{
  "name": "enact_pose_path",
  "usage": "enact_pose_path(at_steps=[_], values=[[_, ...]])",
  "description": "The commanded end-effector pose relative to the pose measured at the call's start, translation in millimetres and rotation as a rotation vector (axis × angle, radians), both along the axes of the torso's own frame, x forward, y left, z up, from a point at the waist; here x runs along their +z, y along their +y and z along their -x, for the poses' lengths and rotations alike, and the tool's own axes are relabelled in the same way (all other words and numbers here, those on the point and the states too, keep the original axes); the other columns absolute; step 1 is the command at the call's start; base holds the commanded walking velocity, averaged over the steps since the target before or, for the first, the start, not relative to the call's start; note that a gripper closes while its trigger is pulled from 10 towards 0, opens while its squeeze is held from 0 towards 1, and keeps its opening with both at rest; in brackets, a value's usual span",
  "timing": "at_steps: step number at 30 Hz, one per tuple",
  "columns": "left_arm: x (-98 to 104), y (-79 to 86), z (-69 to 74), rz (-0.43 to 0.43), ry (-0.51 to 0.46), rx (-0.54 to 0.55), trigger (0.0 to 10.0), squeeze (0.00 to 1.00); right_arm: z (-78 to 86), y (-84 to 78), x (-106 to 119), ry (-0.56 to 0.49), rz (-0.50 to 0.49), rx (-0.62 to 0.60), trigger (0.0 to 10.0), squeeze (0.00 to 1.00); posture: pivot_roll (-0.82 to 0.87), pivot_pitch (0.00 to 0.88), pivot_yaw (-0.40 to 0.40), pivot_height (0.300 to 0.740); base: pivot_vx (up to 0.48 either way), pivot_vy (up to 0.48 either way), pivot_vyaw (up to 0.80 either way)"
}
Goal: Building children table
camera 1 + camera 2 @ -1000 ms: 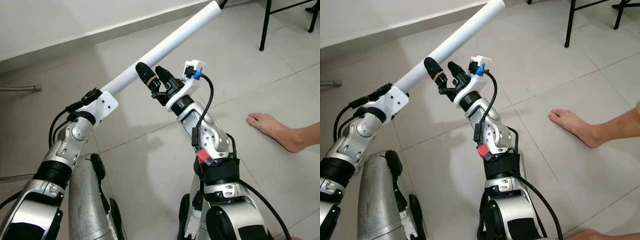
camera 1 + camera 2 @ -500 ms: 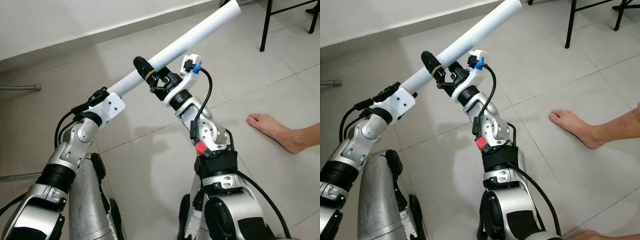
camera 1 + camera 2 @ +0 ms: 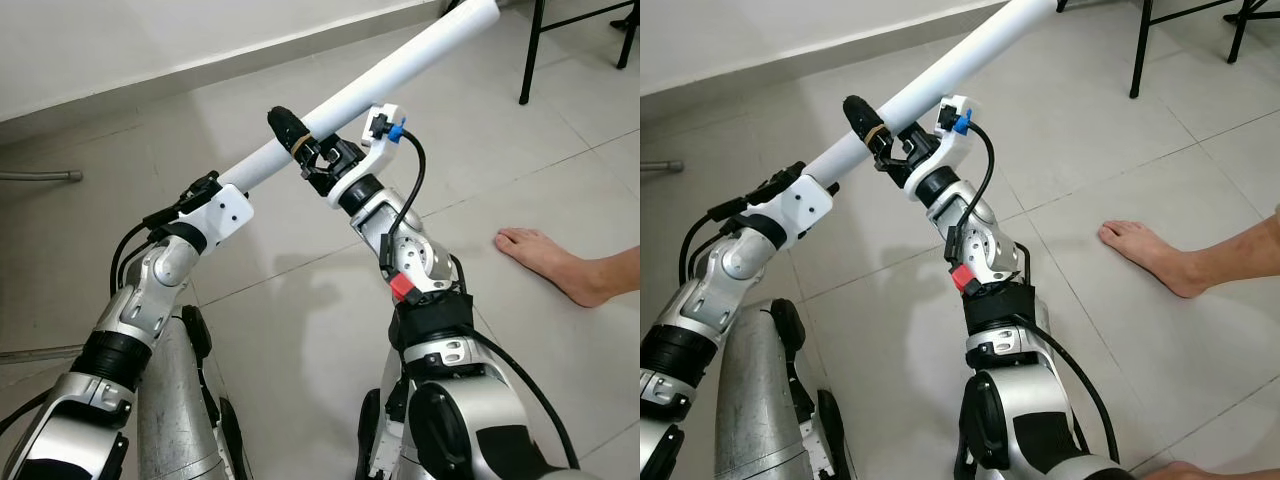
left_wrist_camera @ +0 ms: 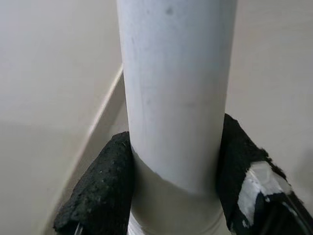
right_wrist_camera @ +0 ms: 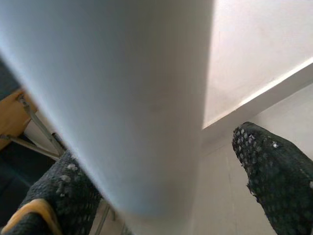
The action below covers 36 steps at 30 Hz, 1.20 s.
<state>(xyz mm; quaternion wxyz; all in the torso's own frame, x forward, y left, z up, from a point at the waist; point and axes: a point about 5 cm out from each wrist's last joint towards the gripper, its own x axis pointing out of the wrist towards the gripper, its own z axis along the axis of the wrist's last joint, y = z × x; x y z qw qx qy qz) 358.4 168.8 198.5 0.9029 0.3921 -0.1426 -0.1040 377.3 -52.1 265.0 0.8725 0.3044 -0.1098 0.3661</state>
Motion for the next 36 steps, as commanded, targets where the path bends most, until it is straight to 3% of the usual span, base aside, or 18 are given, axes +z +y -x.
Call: enact_pose_path(at_steps=[1,9,10,11,24,32,33,34,36], values=[[-5,-5.1,5.2,-0.006,0.012,-0.053,10.0,0.00,0.4,3.2,3,-0.011,-0.025,0.018,10.0,0.00,0.08,0.357,-0.064,0.420,0.000,0.000,0.00],[-5,-6.1,8.1,-0.012,0.007,-0.074,10.0,0.00,-0.6,2.5,5,-0.007,-0.054,0.032,10.0,0.00,0.08,0.360,-0.061,0.420,0.000,0.000,0.00],[-5,-6.6,8.2,-0.012,0.005,-0.076,10.0,0.00,-0.5,2.6,5,-0.007,-0.059,0.037,2.6,0.00,0.08,0.360,-0.061,0.420,0.000,0.000,0.00],[-4,-6.9,8.3,-0.017,0.002,-0.078,10.0,0.00,-0.3,2.6,6,-0.005,-0.069,0.046,0.0,0.00,0.08,0.360,-0.061,0.420,0.000,0.000,0.00],[-2,-6.7,7.1,-0.014,-0.005,-0.076,10.0,0.00,-0.2,1.6,7,0.004,-0.102,0.058,0.0,0.00,0.08,0.363,-0.061,0.420,0.000,0.000,0.00],[-10,-2.3,4.3,0.012,0.068,-0.041,10.0,0.00,-1.2,0.1,9,0.012,-0.133,0.054,0.0,0.00,0.08,0.357,-0.059,0.420,0.000,0.000,0.00],[-13,-0.9,4.2,0.039,0.088,-0.037,10.0,0.34,-1.2,-0.1,10,0.014,-0.141,0.053,0.0,0.00,0.08,0.355,-0.058,0.420,0.000,0.000,0.00],[-15,0.5,4.1,0.056,0.099,-0.029,10.0,1.00,-1.2,-0.1,11,0.014,-0.144,0.053,0.0,0.00,0.08,0.355,-0.058,0.420,0.000,0.000,0.00],[-17,0.7,4.9,0.051,0.112,-0.040,10.0,1.00,-1.4,-0.5,13,0.012,-0.151,0.051,0.0,0.00,0.08,0.351,-0.058,0.420,0.000,0.000,0.00]])
